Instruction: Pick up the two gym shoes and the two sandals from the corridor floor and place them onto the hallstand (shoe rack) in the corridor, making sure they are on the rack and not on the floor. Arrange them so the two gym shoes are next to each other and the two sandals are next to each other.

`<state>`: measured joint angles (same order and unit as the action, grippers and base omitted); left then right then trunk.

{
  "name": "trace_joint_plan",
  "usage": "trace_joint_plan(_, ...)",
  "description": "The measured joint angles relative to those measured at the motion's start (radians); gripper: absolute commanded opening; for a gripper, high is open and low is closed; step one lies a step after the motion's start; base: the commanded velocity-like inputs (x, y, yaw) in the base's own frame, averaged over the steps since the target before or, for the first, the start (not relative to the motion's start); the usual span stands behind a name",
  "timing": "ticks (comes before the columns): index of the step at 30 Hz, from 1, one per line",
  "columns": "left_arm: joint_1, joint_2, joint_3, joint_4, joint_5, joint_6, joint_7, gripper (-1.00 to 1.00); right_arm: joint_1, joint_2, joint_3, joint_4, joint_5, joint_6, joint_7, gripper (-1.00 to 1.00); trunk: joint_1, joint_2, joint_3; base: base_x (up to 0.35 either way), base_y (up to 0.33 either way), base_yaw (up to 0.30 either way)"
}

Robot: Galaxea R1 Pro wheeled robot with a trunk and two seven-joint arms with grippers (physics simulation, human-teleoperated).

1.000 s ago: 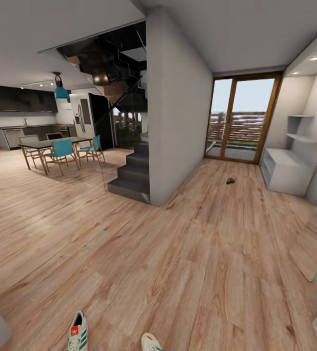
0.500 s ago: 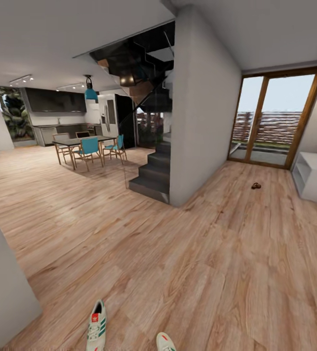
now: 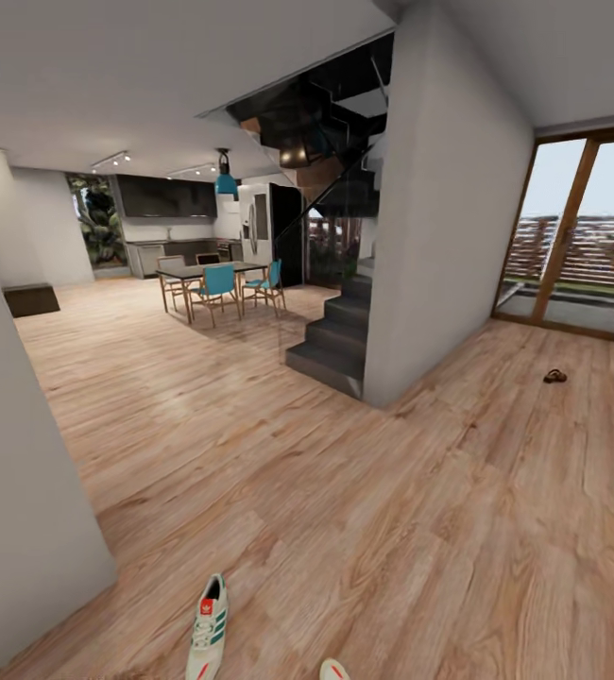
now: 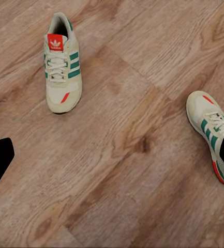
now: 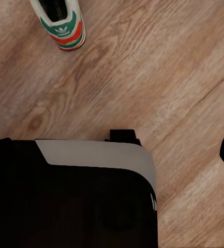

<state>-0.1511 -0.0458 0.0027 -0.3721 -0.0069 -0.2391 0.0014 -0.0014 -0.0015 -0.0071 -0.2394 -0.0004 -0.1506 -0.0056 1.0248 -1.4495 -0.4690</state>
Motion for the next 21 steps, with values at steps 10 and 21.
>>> trace_joint_plan(10, 0.000, 0.000, 0.000, 0.000, 0.000, 0.000, 0.000, 1.00, 0.000, 0.000, 0.000, 0.000, 0.002, 0.000, 0.000, 1.00, 0.000, 0.000, 0.000, 0.024, -0.035, 0.296)
trace_joint_plan(21, 0.000, 0.000, 0.000, 0.000, 0.000, 0.000, 0.000, 1.00, 0.000, 0.000, 0.000, 0.000, 0.002, 0.000, 0.000, 1.00, 0.000, 0.000, 0.000, 0.000, 0.000, 0.296)
